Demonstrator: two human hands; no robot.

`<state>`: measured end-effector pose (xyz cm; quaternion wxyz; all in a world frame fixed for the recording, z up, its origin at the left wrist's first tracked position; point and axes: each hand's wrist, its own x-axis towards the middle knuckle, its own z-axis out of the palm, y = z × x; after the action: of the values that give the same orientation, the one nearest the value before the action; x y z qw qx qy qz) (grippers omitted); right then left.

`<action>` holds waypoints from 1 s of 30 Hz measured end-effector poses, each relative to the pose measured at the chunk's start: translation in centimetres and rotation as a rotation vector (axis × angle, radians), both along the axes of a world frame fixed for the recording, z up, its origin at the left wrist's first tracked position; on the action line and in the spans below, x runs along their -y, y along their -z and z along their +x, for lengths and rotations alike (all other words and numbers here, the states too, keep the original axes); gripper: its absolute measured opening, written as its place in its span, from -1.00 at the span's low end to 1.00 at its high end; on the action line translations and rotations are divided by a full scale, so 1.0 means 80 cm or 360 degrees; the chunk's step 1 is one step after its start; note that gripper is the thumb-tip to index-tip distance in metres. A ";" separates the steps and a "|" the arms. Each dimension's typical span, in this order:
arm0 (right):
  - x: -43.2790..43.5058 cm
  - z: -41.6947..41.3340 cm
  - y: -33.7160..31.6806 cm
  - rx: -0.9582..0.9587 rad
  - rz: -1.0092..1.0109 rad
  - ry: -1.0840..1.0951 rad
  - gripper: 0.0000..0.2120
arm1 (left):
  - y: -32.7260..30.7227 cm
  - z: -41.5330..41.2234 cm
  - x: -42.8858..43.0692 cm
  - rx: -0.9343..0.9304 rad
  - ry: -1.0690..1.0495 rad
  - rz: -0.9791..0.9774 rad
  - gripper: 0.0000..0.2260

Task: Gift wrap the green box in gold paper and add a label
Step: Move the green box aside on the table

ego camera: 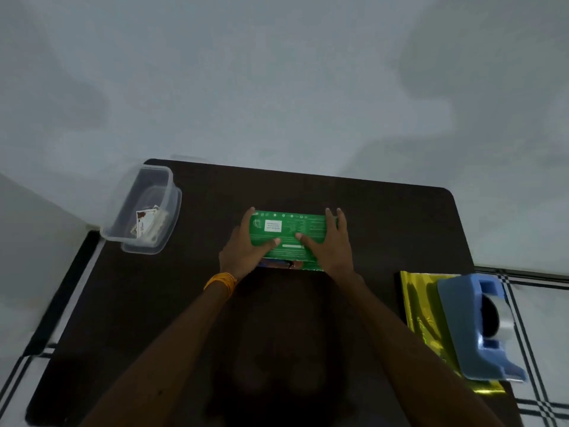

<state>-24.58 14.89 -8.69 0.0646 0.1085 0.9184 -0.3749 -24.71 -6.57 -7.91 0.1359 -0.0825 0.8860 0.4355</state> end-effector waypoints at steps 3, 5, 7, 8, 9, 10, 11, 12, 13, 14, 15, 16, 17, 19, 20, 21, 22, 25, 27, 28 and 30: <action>0.008 0.001 0.013 -0.0091 -0.0011 0.0100 0.02 | 0.019 -0.009 0.010 -0.0111 0.0076 -0.0035 -0.11; 0.010 0.005 0.017 -0.0114 -0.0002 0.0129 0.02 | 0.026 -0.011 0.016 -0.0152 0.0109 -0.0035 -0.11; 0.014 0.014 0.017 -0.0140 -0.0004 0.0142 0.02 | 0.026 -0.007 0.022 -0.0195 0.0143 -0.0030 -0.09; 0.017 0.020 0.016 -0.0158 -0.0008 0.0136 0.02 | 0.025 -0.004 0.027 -0.0204 0.0145 -0.0015 -0.08; 0.021 0.026 0.014 -0.0182 0.0000 0.0119 0.02 | 0.026 0.000 0.033 -0.0239 0.0148 0.0007 -0.08; 0.025 0.029 0.013 -0.0191 0.0013 0.0101 0.01 | 0.024 0.004 0.038 -0.0248 0.0152 0.0024 -0.10; 0.028 0.033 0.012 -0.0195 0.0030 0.0088 0.01 | 0.025 0.007 0.043 -0.0271 0.0156 0.0034 -0.11; 0.031 0.037 0.015 -0.0227 0.0048 0.0070 0.00 | 0.028 0.013 0.048 -0.0310 0.0154 0.0031 -0.12; 0.034 0.040 0.020 -0.0255 0.0065 0.0052 0.00 | 0.035 0.015 0.053 -0.0359 0.0172 0.0027 -0.12; 0.034 0.038 0.018 -0.0257 0.0077 0.0045 0.00 | 0.033 0.012 0.055 -0.0365 0.0184 0.0037 -0.13; 0.034 0.039 0.020 -0.0281 0.0090 0.0037 0.00 | 0.038 0.011 0.057 -0.0385 0.0201 0.0041 -0.15; 0.034 0.038 0.025 -0.0327 0.0095 0.0028 0.00 | 0.043 0.010 0.058 -0.0418 0.0222 0.0046 -0.17; 0.032 0.036 0.025 -0.0349 0.0107 0.0017 0.00 | 0.044 0.007 0.059 -0.0426 0.0236 0.0059 -0.19; 0.028 0.032 0.030 -0.0391 0.0127 0.0005 0.02 | 0.048 0.003 0.060 -0.0471 0.0248 0.0036 -0.24; 0.027 0.033 0.032 -0.0427 0.0133 0.0002 0.04 | 0.051 0.003 0.060 -0.0501 0.0245 -0.0004 -0.25; 0.027 0.034 0.033 -0.0468 0.0138 -0.0018 0.06 | 0.052 0.005 0.060 -0.0541 0.0241 -0.0027 -0.26; 0.028 0.038 0.033 -0.0496 0.0148 -0.0047 0.05 | 0.054 0.009 0.061 -0.0566 0.0241 -0.0047 -0.24; 0.031 0.051 0.020 -0.0457 0.0185 -0.0096 -0.14 | 0.050 0.019 0.062 -0.0561 0.0193 -0.0028 -0.26; 0.036 0.065 0.019 -0.0475 0.0198 -0.0103 -0.12 | 0.051 0.033 0.070 -0.0587 0.0125 -0.0014 -0.33; 0.043 0.075 0.020 -0.0497 0.0214 -0.0085 -0.08 | 0.050 0.044 0.076 -0.0613 0.0097 0.0016 -0.34; 0.060 0.093 0.023 -0.0526 0.0250 0.0005 -0.05 | 0.050 0.063 0.088 -0.0642 0.0034 0.0057 -0.32</action>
<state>-17.18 10.07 -10.51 -0.0966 0.0516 0.9429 -0.3147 -19.66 -13.59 -11.94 -0.0384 0.0183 0.8882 0.4575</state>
